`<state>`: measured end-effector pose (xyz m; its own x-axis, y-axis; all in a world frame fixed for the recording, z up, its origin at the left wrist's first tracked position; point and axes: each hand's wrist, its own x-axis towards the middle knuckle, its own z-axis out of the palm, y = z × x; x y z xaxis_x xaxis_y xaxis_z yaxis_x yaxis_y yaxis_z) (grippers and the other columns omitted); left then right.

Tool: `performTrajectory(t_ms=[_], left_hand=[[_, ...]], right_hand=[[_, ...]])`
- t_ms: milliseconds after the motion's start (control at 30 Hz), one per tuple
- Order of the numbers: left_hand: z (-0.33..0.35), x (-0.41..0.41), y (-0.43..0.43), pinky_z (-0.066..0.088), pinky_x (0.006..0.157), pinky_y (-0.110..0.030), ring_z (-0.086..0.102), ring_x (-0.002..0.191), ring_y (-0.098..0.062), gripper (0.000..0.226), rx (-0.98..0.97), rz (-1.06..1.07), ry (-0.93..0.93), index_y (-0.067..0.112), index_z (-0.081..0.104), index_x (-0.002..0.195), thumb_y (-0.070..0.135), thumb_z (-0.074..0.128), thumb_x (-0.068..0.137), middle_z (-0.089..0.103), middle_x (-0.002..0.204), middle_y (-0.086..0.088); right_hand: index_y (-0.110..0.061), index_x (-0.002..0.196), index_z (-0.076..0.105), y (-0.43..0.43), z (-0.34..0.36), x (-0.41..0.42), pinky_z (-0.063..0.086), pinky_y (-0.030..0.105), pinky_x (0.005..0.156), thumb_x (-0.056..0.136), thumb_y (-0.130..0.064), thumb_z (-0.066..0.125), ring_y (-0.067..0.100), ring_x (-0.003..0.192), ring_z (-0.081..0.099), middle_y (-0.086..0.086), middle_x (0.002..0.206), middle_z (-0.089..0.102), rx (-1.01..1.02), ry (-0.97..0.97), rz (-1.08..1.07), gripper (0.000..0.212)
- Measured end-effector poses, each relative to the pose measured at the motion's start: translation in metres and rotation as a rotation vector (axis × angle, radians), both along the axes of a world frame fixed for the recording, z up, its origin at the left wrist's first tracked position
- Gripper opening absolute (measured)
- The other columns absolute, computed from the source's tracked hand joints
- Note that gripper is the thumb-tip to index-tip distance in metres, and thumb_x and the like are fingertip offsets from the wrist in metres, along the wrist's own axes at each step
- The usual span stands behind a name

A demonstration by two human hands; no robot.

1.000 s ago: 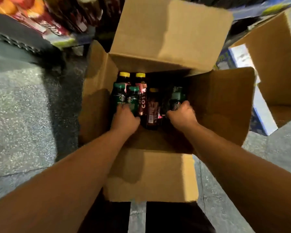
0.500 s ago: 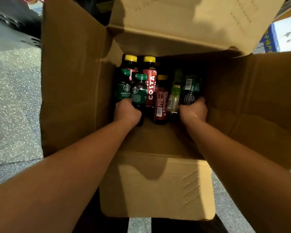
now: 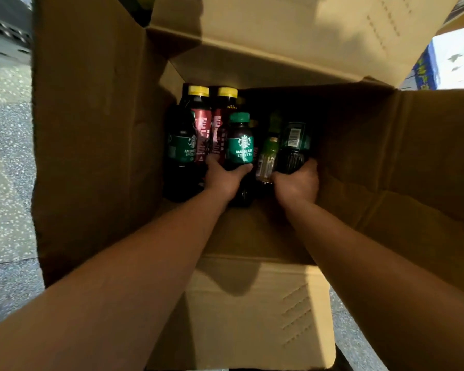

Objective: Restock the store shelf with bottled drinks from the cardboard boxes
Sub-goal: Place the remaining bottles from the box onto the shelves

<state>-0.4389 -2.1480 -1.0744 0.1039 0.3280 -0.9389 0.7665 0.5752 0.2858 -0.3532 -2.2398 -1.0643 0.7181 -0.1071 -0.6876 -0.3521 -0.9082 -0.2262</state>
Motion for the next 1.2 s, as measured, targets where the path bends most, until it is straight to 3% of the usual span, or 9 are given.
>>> performTrajectory(t_ms=[200, 367, 500, 600, 767, 967, 1033, 1100, 1200], left_hand=[[0.000, -0.003, 0.003, 0.047, 0.097, -0.040, 0.057, 0.113, -0.026, 0.058, -0.080, -0.005, -0.040, 0.010, 0.043, 0.136, 0.028, 0.067, 0.086, 0.057, 0.127, -0.008], [0.003, -0.008, 0.009, 0.043, 0.065, -0.021, 0.059, 0.087, -0.012, 0.046, -0.062, 0.056, -0.079, 0.013, 0.053, 0.126, 0.028, 0.067, 0.085, 0.063, 0.114, -0.002], [0.002, -0.014, 0.015, 0.045, 0.074, -0.028, 0.058, 0.093, -0.014, 0.051, -0.073, 0.064, -0.066, 0.017, 0.047, 0.129, 0.030, 0.067, 0.084, 0.060, 0.113, 0.001], [0.007, -0.019, 0.018, 0.043, 0.070, -0.027, 0.058, 0.093, -0.012, 0.054, -0.094, 0.078, -0.073, 0.020, 0.045, 0.132, 0.031, 0.066, 0.084, 0.060, 0.115, 0.002], [0.037, -0.019, 0.024, 0.047, 0.081, -0.034, 0.059, 0.101, -0.019, 0.053, -0.056, 0.133, -0.081, 0.023, 0.046, 0.131, 0.030, 0.066, 0.082, 0.061, 0.117, 0.000], [0.105, 0.003, 0.033, 0.047, 0.093, -0.044, 0.059, 0.103, -0.030, 0.053, -0.030, 0.144, -0.155, 0.017, 0.050, 0.129, 0.019, 0.067, 0.079, 0.062, 0.117, -0.011], [0.133, 0.009, 0.032, 0.049, 0.093, -0.044, 0.061, 0.102, -0.031, 0.057, -0.042, 0.166, -0.217, 0.013, 0.051, 0.129, 0.020, 0.067, 0.075, 0.063, 0.115, -0.013], [0.164, 0.012, 0.029, 0.049, 0.093, -0.048, 0.062, 0.103, -0.031, 0.061, -0.056, 0.150, -0.277, 0.015, 0.052, 0.127, 0.029, 0.064, 0.069, 0.063, 0.116, -0.014], [0.198, 0.013, 0.029, 0.052, 0.090, -0.046, 0.065, 0.099, -0.029, 0.046, -0.058, 0.186, -0.345, 0.016, 0.057, 0.125, 0.027, 0.065, 0.081, 0.065, 0.117, -0.015]], right_hand=[[-0.010, 0.130, 0.041, -0.001, 0.001, 0.009, 0.048, 0.032, 0.077, 0.075, -0.016, 0.075, 0.028, 0.109, 0.056, 0.008, 0.120, 0.055, 0.107, 0.125, -0.135, 0.065], [-0.018, 0.147, 0.024, -0.002, 0.003, 0.011, 0.044, 0.025, 0.065, 0.075, -0.016, 0.075, 0.018, 0.101, 0.052, 0.010, 0.138, 0.047, 0.241, 0.355, -0.323, 0.088], [-0.023, 0.139, 0.034, 0.000, 0.000, 0.008, 0.051, 0.032, 0.066, 0.070, -0.009, 0.076, 0.019, 0.092, 0.060, 0.006, 0.118, 0.059, 0.330, 0.476, -0.349, 0.083], [-0.024, 0.133, 0.039, -0.001, 0.004, 0.008, 0.051, 0.040, 0.079, 0.072, -0.005, 0.070, 0.023, 0.100, 0.057, 0.005, 0.119, 0.057, 0.341, 0.484, -0.308, 0.071], [-0.023, 0.121, 0.042, -0.001, 0.034, 0.006, 0.050, 0.033, 0.066, 0.074, -0.002, 0.066, 0.015, 0.086, 0.056, -0.003, 0.097, 0.055, 0.363, 0.472, -0.316, 0.057], [-0.020, 0.119, 0.042, 0.006, 0.105, 0.013, 0.054, 0.039, 0.073, 0.066, -0.010, 0.069, 0.026, 0.090, 0.059, 0.007, 0.104, 0.056, 0.372, 0.417, -0.320, 0.060], [-0.017, 0.122, 0.047, 0.009, 0.136, 0.013, 0.054, 0.034, 0.067, 0.055, -0.015, 0.068, 0.025, 0.088, 0.061, 0.010, 0.106, 0.060, 0.401, 0.416, -0.287, 0.070], [-0.016, 0.116, 0.054, 0.012, 0.169, 0.008, 0.053, 0.032, 0.062, 0.056, -0.013, 0.069, 0.024, 0.082, 0.063, 0.012, 0.104, 0.065, 0.470, 0.398, -0.291, 0.062], [-0.013, 0.107, 0.062, 0.016, 0.204, -0.005, 0.056, 0.044, 0.081, 0.070, -0.013, 0.077, 0.031, 0.093, 0.067, 0.016, 0.108, 0.068, 0.607, 0.335, -0.413, 0.040]])
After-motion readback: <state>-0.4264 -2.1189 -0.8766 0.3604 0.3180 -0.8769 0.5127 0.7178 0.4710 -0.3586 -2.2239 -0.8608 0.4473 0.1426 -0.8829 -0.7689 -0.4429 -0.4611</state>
